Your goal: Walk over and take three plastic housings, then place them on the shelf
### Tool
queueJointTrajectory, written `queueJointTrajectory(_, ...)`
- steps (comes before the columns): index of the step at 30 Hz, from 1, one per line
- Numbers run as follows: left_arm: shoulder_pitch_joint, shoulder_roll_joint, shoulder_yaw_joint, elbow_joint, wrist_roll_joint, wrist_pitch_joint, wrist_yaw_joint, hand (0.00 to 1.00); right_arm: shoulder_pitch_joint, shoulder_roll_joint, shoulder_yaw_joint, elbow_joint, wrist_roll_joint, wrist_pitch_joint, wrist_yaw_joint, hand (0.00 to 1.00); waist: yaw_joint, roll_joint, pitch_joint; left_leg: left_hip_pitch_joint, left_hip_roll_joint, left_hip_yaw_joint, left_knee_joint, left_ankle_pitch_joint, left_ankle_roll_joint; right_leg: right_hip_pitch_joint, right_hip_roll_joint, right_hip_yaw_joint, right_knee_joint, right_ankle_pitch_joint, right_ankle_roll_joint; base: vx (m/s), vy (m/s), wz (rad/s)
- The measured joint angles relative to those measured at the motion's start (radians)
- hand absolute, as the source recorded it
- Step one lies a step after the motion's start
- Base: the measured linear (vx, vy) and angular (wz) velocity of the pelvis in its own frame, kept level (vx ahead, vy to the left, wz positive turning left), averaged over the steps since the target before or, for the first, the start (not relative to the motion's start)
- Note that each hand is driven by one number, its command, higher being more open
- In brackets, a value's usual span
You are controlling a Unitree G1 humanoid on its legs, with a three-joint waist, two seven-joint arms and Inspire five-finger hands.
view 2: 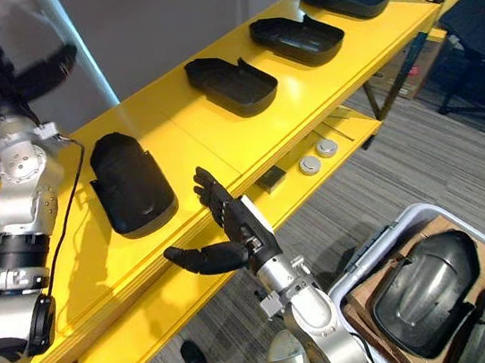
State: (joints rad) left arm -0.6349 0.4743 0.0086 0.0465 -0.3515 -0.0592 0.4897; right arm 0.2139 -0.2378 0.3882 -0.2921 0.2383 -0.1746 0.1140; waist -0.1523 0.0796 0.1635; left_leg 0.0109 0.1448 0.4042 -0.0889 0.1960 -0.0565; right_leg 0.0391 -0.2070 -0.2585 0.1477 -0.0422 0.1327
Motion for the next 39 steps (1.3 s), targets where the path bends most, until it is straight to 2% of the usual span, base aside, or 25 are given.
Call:
queueJointTrajectory(1, 0.048, 0.000, 0.004, -0.076, 0.000, -0.012, -0.003, 1.00, -0.015, 0.000, 0.000, 0.000, -0.002, -0.009, -0.009, 1.00, 0.007, 0.002, -0.001, 0.001, 0.000, -0.007, 0.000, 0.000, 0.000, 0.005, -0.001, -0.008, 0.003, -0.004, -0.001, 0.01, -0.033, 0.42)
queueJointTrajectory(2, 0.162, -0.004, 0.018, -0.221, 0.000, -0.051, -0.014, 1.00, -0.044, 0.000, -0.001, -0.009, -0.018, -0.023, -0.024, 1.00, 0.025, 0.007, -0.005, 0.001, 0.000, -0.024, 0.000, -0.002, -0.002, 0.014, -0.001, -0.025, 0.007, -0.013, 0.001, 0.02, -0.034, 0.41)
queueJointTrajectory(3, 0.292, -0.024, 0.033, -0.336, 0.000, -0.092, -0.027, 1.00, -0.066, -0.001, -0.010, -0.030, -0.026, -0.036, -0.037, 1.00, 0.046, 0.015, -0.011, -0.003, 0.000, -0.043, 0.000, -0.001, -0.004, 0.023, -0.001, -0.045, 0.007, -0.017, 0.001, 0.02, -0.035, 0.41)
queueJointTrajectory(4, 0.358, -0.045, 0.046, -0.387, 0.001, -0.105, -0.037, 1.00, -0.078, -0.002, -0.019, -0.039, -0.025, -0.041, -0.039, 1.00, 0.057, 0.018, -0.013, -0.004, 0.000, -0.054, 0.000, 0.000, -0.006, 0.028, -0.001, -0.054, 0.006, -0.019, 0.001, 0.02, -0.034, 0.45)
queueJointTrajectory(5, 0.474, -0.098, 0.057, -0.460, 0.005, -0.133, -0.063, 1.00, -0.098, -0.002, -0.036, -0.055, -0.014, -0.054, -0.039, 1.00, 0.079, 0.020, -0.015, -0.004, -0.001, -0.071, 0.001, 0.000, -0.010, 0.044, 0.000, -0.076, 0.004, -0.024, 0.000, 0.01, -0.032, 0.49)
queueJointTrajectory(9, 0.794, -0.267, 0.086, -0.576, 0.006, -0.140, -0.166, 1.00, -0.158, 0.003, -0.042, -0.073, 0.038, -0.056, -0.031, 1.00, 0.141, 0.001, -0.029, -0.027, -0.013, -0.164, 0.001, 0.006, -0.012, 0.095, 0.004, -0.175, -0.031, -0.037, -0.004, -0.02, -0.029, 0.65)
queueJointTrajectory(11, 0.871, -0.302, 0.090, -0.581, 0.004, -0.140, -0.203, 1.00, -0.163, 0.015, -0.022, -0.072, 0.049, -0.037, -0.032, 1.00, 0.171, -0.010, -0.035, -0.033, -0.020, -0.185, 0.001, 0.009, -0.011, 0.111, 0.003, -0.198, -0.041, -0.035, -0.002, 0.01, -0.005, 0.44)
queueJointTrajectory(15, 0.927, -0.338, 0.085, -0.581, 0.002, -0.141, -0.269, 1.00, -0.186, 0.058, 0.056, -0.031, 0.111, 0.025, -0.026, 1.00, 0.205, -0.031, -0.047, -0.039, -0.031, -0.204, 0.000, 0.015, -0.016, 0.126, 0.000, -0.220, -0.057, -0.030, 0.005, 0.00, 0.007, 0.17)
queueJointTrajectory(19, 0.950, -0.359, 0.084, -0.588, -0.003, -0.147, -0.285, 1.00, -0.232, 0.098, 0.124, 0.056, 0.124, 0.075, -0.047, 1.00, 0.203, -0.034, -0.052, -0.038, -0.033, -0.213, 0.000, 0.016, -0.014, 0.137, 0.001, -0.230, -0.064, -0.028, 0.008, -0.01, 0.000, 0.07)
queueJointTrajectory(24, 0.975, -0.402, 0.047, -0.588, -0.039, -0.152, -0.285, 1.00, -0.289, 0.158, 0.208, 0.278, 0.122, 0.127, -0.182, 1.00, 0.230, -0.029, -0.063, -0.039, -0.031, -0.218, 0.000, 0.017, -0.015, 0.141, 0.007, -0.237, -0.070, -0.028, 0.007, 0.01, -0.015, 0.02)
queueJointTrajectory(28, 0.999, -0.421, 0.041, -0.587, -0.087, -0.173, -0.273, 1.00, -0.311, 0.202, 0.213, 0.414, 0.110, 0.147, -0.313, 1.00, 0.233, -0.028, -0.063, -0.044, -0.031, -0.225, 0.000, 0.018, -0.016, 0.147, 0.010, -0.248, -0.080, -0.027, 0.007, 0.01, -0.017, 0.05)
queueJointTrajectory(33, 0.997, -0.438, 0.028, -0.586, -0.120, -0.269, -0.259, 1.00, -0.317, 0.204, 0.217, 0.422, 0.034, 0.147, -0.407, 1.00, 0.230, -0.027, -0.064, -0.044, -0.029, -0.224, 0.000, 0.017, -0.017, 0.147, 0.012, -0.247, -0.083, -0.029, 0.005, 0.00, -0.007, 0.00)
queueJointTrajectory(39, 0.997, -0.438, -0.013, -0.586, -0.121, -0.276, -0.213, 1.00, -0.318, 0.218, 0.225, 0.436, -0.067, 0.147, -0.553, 1.00, 0.229, -0.026, -0.065, -0.044, -0.029, -0.222, 0.000, 0.016, -0.018, 0.147, 0.012, -0.247, -0.087, -0.029, 0.005, 0.00, 0.000, 0.00)
